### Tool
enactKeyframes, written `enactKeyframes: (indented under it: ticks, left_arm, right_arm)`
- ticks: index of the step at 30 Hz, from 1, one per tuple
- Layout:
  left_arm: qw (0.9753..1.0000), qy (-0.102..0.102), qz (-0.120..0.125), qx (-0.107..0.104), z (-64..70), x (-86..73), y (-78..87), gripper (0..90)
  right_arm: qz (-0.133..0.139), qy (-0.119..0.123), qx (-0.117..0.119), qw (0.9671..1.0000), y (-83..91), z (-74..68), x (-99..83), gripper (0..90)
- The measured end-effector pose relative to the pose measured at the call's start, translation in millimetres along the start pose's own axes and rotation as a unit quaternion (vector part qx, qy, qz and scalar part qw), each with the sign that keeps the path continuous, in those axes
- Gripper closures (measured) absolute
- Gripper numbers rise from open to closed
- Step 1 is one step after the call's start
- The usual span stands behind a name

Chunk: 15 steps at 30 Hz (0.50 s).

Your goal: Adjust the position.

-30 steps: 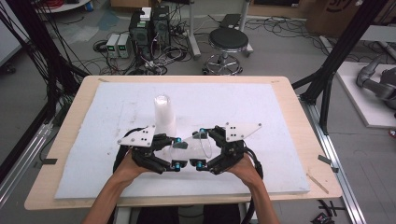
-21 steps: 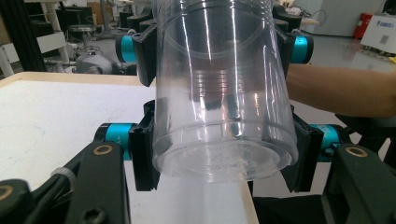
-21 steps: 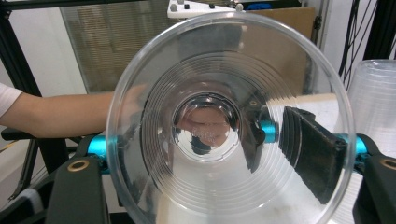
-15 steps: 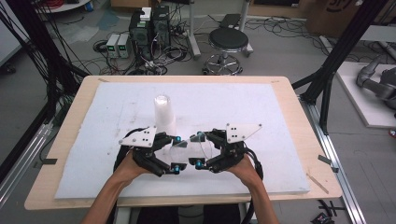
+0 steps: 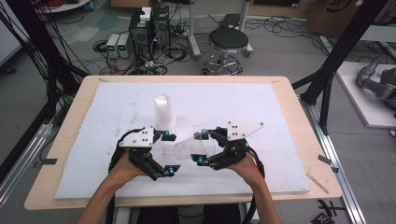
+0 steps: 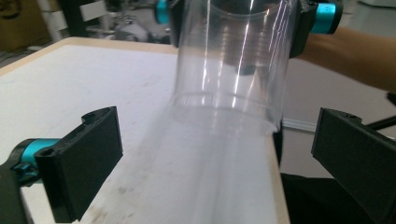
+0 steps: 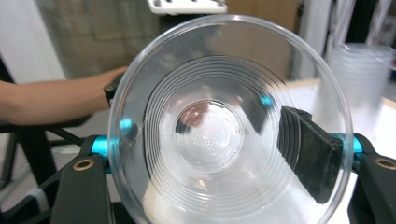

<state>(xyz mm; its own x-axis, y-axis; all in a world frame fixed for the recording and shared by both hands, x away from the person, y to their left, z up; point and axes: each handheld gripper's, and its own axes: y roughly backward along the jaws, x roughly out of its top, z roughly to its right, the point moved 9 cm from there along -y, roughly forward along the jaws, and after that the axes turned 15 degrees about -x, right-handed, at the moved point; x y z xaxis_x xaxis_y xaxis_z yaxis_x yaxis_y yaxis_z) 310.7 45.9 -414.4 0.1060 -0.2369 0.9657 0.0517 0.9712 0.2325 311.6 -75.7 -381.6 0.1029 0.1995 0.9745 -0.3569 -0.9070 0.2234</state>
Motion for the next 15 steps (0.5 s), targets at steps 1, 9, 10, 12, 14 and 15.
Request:
enactKeyframes:
  ticks: [1,9,10,12,14,15]
  left_arm:
    - [0.9999,0.003,0.0,0.014,-2.5,-2.6,4.0,1.9]
    - [0.994,0.035,-0.004,0.104,-18.1,-28.5,41.0,1.9]
    - [0.9927,0.038,-0.006,0.114,-20.3,-32.3,46.3,1.8]
    - [0.9897,0.047,-0.001,0.136,-23.9,-38.8,55.4,1.8]
    - [0.9869,0.054,-0.002,0.152,-26.3,-45.9,62.9,1.8]
    - [0.9855,0.057,-0.001,0.16,-27.4,-49.2,66.3,1.8]
  right_arm:
    - [-0.009,0.0,-0.009,0.9999,0.0,2.4,-1.0,30.2]
    - [-0.076,-0.005,-0.07,0.9946,1.7,23.9,-8.4,30.9]
    - [-0.088,-0.005,-0.079,0.993,2.3,27.2,-9.4,30.9]
    - [-0.106,-0.006,-0.094,0.9899,2.7,33.2,-11.0,31.3]
    - [-0.127,-0.004,-0.113,0.9854,2.9,39.5,-12.7,31.3]
    - [-0.136,-0.002,-0.12,0.9833,2.9,42.4,-13.5,31.3]
